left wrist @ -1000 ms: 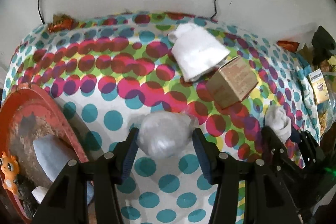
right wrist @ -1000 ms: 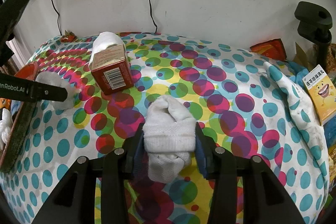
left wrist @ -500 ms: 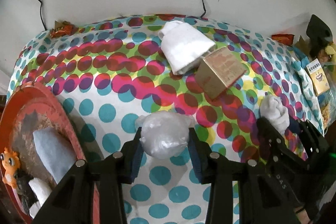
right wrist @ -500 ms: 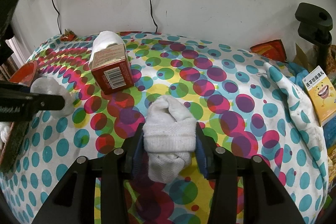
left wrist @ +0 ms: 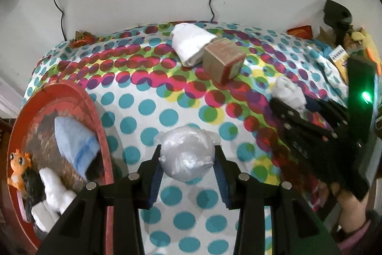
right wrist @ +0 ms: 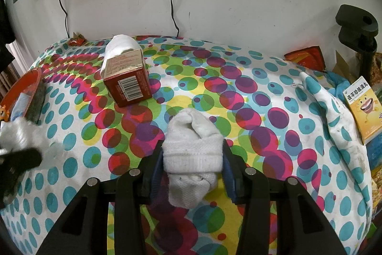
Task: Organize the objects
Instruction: 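Lift the clear plastic bag and carry it over the red tray with the left tool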
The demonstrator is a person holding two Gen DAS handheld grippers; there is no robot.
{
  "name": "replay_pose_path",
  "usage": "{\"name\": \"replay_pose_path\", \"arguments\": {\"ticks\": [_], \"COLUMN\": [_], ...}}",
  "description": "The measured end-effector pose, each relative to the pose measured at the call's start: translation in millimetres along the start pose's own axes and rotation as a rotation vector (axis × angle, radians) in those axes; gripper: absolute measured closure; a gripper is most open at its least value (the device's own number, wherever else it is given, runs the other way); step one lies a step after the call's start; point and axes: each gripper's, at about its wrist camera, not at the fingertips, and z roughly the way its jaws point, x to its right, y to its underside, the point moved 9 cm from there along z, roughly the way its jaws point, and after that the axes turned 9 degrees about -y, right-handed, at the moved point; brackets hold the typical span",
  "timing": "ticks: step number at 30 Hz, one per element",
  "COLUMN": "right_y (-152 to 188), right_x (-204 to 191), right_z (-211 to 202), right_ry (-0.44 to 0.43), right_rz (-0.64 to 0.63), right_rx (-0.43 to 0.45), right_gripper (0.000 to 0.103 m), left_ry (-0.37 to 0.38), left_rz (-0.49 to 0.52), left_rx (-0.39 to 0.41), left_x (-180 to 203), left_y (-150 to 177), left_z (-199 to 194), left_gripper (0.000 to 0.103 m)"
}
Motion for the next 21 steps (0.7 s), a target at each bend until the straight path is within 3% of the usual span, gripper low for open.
{"name": "replay_pose_path", "arguments": {"ticks": [5, 10, 21], "right_y": [0, 0, -1], "right_x": [0, 0, -1], "right_z": [0, 0, 0], "right_ry": [0.0, 0.002, 0.006], "right_rz": [0.0, -0.002, -0.005], "right_rx": [0.0, -0.001, -0.002], "right_gripper": [0.06, 0.06, 0.06], "left_ry": [-0.014, 0.02, -0.021], "left_rz": [0.013, -0.009, -0.068], "left_rx": [0.022, 0.013, 0.047], "left_x": [2, -2, -37], "left_y": [15, 30, 51], "left_z": [-18, -31, -55], "left_gripper": [0.063, 0.063, 0.063]}}
